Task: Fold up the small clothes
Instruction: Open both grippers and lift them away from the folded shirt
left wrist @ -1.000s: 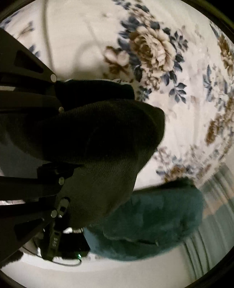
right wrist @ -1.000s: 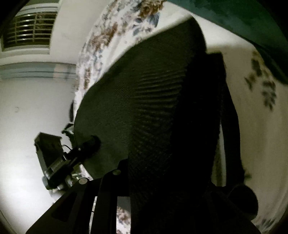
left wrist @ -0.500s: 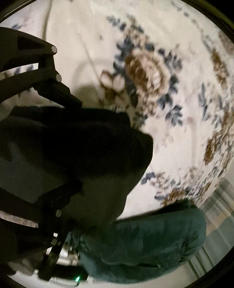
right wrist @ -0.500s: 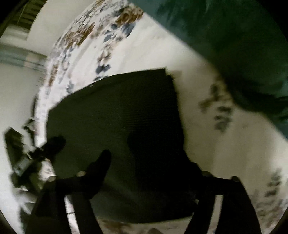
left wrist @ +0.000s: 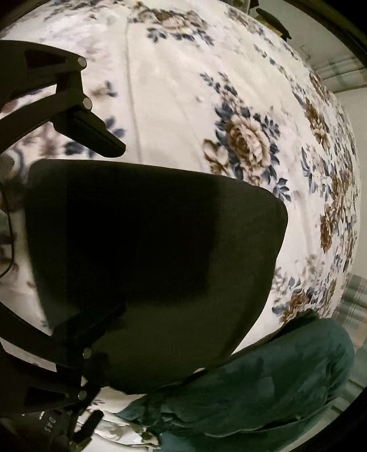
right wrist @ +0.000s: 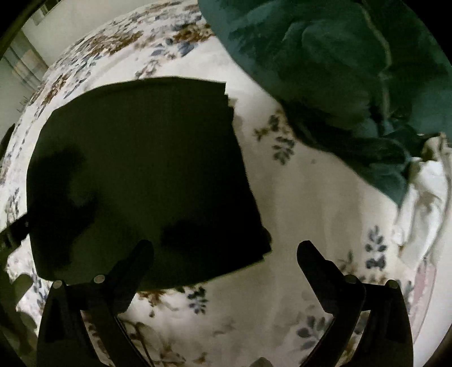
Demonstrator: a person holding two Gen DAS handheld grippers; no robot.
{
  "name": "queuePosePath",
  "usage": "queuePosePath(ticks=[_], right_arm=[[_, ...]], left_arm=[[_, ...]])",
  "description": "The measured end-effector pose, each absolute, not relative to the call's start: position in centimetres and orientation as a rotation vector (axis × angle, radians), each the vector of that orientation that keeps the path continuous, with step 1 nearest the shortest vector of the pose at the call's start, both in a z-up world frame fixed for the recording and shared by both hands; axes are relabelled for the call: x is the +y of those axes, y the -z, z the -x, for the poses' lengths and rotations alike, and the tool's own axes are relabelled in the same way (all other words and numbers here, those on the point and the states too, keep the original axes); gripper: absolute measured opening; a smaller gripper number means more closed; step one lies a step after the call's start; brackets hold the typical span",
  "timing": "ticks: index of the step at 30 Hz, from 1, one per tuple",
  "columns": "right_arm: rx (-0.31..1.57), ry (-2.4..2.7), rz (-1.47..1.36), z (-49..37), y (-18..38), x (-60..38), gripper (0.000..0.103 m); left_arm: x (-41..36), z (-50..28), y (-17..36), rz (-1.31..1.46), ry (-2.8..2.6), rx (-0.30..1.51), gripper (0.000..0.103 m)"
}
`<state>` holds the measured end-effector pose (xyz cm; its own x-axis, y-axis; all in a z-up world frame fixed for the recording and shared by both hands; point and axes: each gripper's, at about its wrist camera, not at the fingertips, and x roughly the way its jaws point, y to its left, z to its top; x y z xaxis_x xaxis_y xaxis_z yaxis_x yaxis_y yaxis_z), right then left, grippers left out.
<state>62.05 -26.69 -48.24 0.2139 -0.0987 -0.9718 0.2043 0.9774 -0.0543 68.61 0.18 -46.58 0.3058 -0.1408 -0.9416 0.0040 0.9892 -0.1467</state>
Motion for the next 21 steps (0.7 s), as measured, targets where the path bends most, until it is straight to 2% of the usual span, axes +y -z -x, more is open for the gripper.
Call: queuePosePath(ticks=[5, 10, 21], right_arm=[[1.269, 0.222, -0.029, -59.5, 43.5, -25.6, 0.103], [1.201, 0.232, -0.032, -55.6, 36.6, -24.9, 0.103], [0.995, 0.245, -0.004, -43.9, 16.8, -22.9, 0.103]], left_arm=[[-0.5, -65.6, 42.5, 0.1, 0.079, 1.22, 0.102], [-0.8, -61.5, 35.7, 0.058, 0.063, 1.149, 0.102], [-1.2, -50.8, 19.8, 0.007, 0.067, 1.015, 0.102]])
